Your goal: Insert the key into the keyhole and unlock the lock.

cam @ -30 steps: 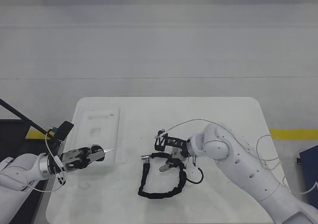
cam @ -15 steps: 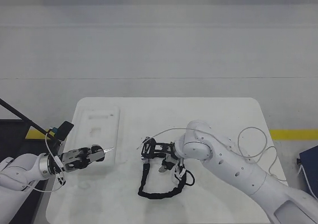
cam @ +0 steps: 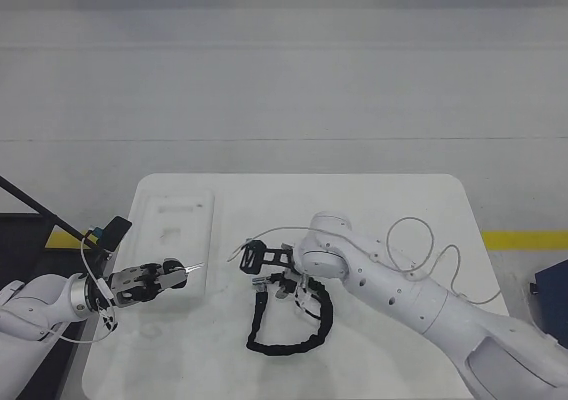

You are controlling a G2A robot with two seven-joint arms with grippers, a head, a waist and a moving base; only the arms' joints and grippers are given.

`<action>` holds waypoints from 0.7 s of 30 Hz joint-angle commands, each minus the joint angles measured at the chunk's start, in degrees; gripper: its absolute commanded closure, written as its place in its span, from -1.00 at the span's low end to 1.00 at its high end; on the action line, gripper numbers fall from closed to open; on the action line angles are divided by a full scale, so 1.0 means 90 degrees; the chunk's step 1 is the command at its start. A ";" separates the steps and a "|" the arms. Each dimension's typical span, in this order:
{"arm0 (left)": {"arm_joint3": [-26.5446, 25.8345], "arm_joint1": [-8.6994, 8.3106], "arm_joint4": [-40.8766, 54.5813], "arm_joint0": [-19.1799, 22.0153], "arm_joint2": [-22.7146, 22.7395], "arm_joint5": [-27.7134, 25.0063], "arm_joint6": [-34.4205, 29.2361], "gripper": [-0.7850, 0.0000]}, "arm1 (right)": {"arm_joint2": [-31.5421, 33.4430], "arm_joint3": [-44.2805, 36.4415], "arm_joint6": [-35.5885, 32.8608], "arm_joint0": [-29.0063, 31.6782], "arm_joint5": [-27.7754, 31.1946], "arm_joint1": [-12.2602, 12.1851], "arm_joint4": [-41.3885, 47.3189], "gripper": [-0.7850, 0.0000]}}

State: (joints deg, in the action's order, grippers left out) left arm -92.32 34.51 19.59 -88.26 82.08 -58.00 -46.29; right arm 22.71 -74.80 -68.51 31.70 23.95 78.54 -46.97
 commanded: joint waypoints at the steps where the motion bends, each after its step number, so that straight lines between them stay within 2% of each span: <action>1: 0.0000 0.0000 0.0000 0.0000 0.0000 0.0000 0.0000 1.00 | -0.0104 0.0144 -0.0017 -0.0064 -0.0010 0.0093 -0.0057 -0.58; 3: 0.0000 0.0000 0.0000 0.0000 0.0000 0.0000 0.0000 1.00 | -0.0182 0.0271 -0.0003 -0.0101 -0.0016 0.0178 -0.0069 -0.47; 10: 0.0000 0.0000 0.0000 0.0000 0.0000 0.0000 0.0000 1.00 | -0.0403 0.0623 -0.0040 -0.0160 0.0039 0.0422 -0.0124 -0.29; 14: 0.0000 0.0000 0.0000 0.0000 0.0000 0.0000 0.0000 1.00 | -0.0480 0.0858 0.0007 -0.0178 0.0126 0.0553 -0.0085 0.00; 21: 0.0000 0.0000 0.0000 0.0000 0.0000 0.0000 0.0000 1.00 | -0.0573 0.1287 0.0052 -0.0258 0.0193 0.0770 -0.0113 0.04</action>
State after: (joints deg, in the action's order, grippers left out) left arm -92.32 34.51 19.59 -88.26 82.08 -58.00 -46.29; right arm 17.64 -63.60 -68.08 29.43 25.63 85.28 -47.93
